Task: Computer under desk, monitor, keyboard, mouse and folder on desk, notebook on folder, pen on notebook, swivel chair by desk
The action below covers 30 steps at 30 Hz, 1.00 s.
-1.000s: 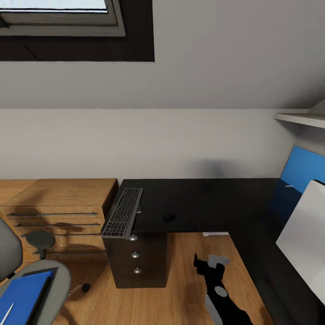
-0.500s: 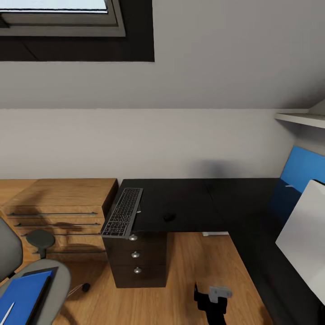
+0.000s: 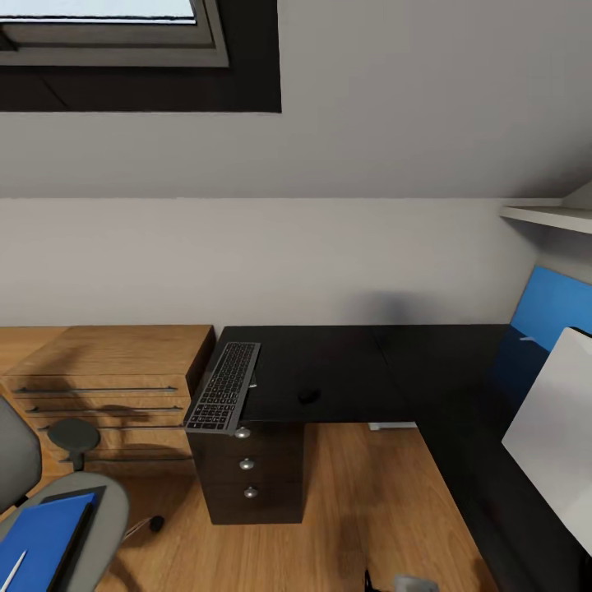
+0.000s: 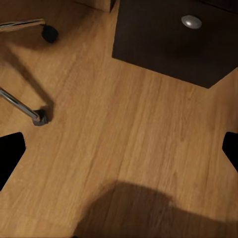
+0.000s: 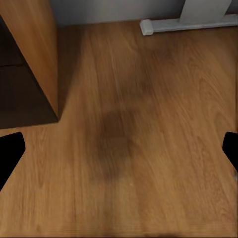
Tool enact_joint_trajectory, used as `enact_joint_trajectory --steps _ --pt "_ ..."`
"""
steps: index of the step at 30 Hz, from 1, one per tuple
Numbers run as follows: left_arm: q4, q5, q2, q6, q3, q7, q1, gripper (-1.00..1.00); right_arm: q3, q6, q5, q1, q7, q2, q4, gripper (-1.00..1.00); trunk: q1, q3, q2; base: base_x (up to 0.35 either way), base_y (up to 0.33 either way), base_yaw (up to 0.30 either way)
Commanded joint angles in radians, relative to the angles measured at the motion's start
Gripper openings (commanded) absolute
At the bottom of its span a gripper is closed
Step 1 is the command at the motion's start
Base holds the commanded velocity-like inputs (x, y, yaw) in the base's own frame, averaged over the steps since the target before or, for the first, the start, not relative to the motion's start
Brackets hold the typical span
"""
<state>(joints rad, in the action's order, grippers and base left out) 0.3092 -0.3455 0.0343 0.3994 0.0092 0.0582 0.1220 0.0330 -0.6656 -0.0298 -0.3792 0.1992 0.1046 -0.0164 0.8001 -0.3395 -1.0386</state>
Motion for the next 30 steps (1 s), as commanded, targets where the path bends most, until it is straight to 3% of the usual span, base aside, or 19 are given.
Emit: enact_joint_trajectory --steps 1,6,7,11,16,30 --pt "-0.003 -0.008 0.001 0.002 0.001 0.006 0.001 1.00 0.003 -0.004 -0.003 0.001 0.003 -0.001 -0.002 1.00 0.000 -0.001 -0.001 0.000 0.000 0.000" --pt "-0.009 -0.017 0.005 0.004 0.006 0.006 0.001 1.00 0.004 -0.003 0.001 0.009 0.003 -0.035 -0.005 1.00 0.000 -0.001 -0.001 0.000 0.000 0.000" --pt "-0.011 -0.031 0.007 0.005 0.015 0.006 0.001 1.00 0.006 -0.002 0.004 0.010 0.003 -0.052 -0.006 1.00 0.000 -0.001 -0.001 0.000 0.000 0.000" --pt "-0.017 -0.084 0.006 0.006 0.057 0.008 0.001 1.00 0.009 0.002 0.007 0.012 0.002 -0.074 -0.006 1.00 0.000 -0.001 -0.001 0.000 0.000 0.000" --pt "-0.065 -0.115 0.007 0.007 0.082 0.014 0.001 1.00 0.010 0.003 0.009 0.012 -0.002 -0.076 -0.007 1.00 0.000 -0.001 -0.001 0.000 0.000 0.000" --pt "-0.093 -0.106 0.004 0.009 0.078 0.021 0.001 1.00 0.010 -0.005 0.008 0.013 -0.003 -0.054 -0.005 1.00 0.000 0.009 -0.001 0.000 0.000 0.000"
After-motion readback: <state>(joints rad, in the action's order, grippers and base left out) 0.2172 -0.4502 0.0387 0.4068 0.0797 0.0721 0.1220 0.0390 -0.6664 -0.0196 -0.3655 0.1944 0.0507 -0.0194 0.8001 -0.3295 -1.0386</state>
